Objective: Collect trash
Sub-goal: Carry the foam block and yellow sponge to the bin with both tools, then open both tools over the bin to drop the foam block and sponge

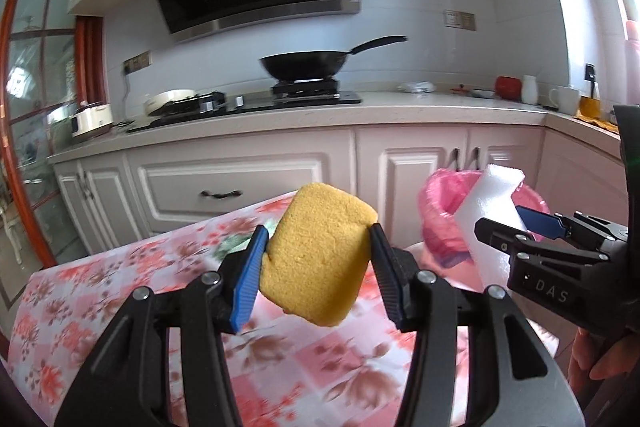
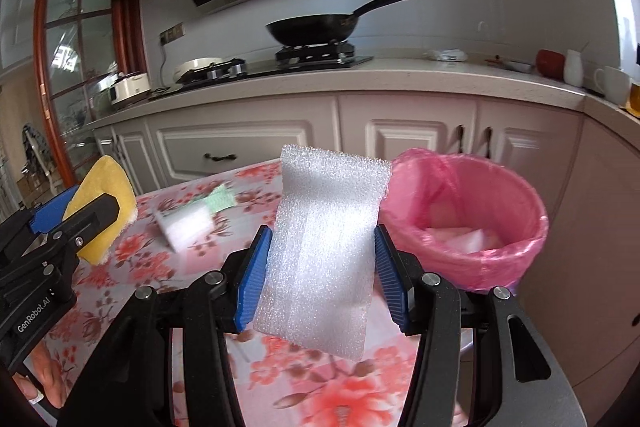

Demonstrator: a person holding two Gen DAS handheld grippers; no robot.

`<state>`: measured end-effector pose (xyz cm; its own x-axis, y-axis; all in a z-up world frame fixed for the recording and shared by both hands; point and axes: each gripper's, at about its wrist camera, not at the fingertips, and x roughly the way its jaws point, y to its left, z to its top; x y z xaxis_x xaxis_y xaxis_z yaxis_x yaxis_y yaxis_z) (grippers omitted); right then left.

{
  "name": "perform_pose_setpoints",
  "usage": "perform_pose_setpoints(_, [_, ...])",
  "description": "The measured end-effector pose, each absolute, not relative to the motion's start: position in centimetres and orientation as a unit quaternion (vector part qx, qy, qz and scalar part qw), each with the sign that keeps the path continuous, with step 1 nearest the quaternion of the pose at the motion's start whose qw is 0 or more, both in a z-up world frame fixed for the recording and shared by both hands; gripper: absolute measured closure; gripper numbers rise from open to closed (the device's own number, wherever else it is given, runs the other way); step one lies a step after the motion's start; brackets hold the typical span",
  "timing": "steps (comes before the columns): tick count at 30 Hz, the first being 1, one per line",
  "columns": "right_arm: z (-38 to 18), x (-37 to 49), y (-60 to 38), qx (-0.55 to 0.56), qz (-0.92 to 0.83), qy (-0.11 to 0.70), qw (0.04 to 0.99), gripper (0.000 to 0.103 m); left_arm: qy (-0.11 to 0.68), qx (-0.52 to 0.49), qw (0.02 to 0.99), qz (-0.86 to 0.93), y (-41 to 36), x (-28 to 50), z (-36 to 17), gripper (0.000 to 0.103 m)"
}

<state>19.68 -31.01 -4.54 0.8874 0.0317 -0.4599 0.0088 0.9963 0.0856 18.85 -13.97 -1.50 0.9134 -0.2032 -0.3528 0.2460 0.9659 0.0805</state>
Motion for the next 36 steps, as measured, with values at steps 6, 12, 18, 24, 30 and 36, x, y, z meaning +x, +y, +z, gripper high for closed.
perform_pose_setpoints(6, [-3.9, 20.6, -34.4, 0.036, -0.021, 0.229, 0.972, 0.053, 0.168, 0.065, 0.972, -0.148, -18.2, 20.4, -1.2, 0.053])
perform_pose_setpoints(12, [-3.6, 22.1, -38.3, 0.033, -0.054, 0.229, 0.971, 0.053, 0.168, 0.065, 0.968, -0.177, -22.2, 22.9, -0.7, 0.053])
perform_pose_setpoints(18, [-3.4, 23.8, -43.0, 0.040, -0.073, 0.228, 0.970, 0.053, 0.175, 0.063, 0.961, -0.204, -26.4, 26.2, -0.4, 0.053])
perform_pose_setpoints(24, [-3.9, 26.2, -46.2, 0.041, -0.079, 0.236, 0.968, 0.053, 0.198, 0.050, 0.955, -0.217, -30.0, 29.8, -1.0, 0.054])
perform_pose_setpoints(30, [-5.2, 29.0, -48.3, 0.039, -0.086, 0.255, 0.962, 0.053, 0.214, 0.041, 0.951, -0.219, -33.3, 33.3, -2.1, 0.053])
perform_pose_setpoints(36, [-6.2, 29.9, -50.1, 0.050, -0.092, 0.263, 0.959, 0.053, 0.227, 0.032, 0.947, -0.226, -35.5, 35.7, -3.2, 0.054])
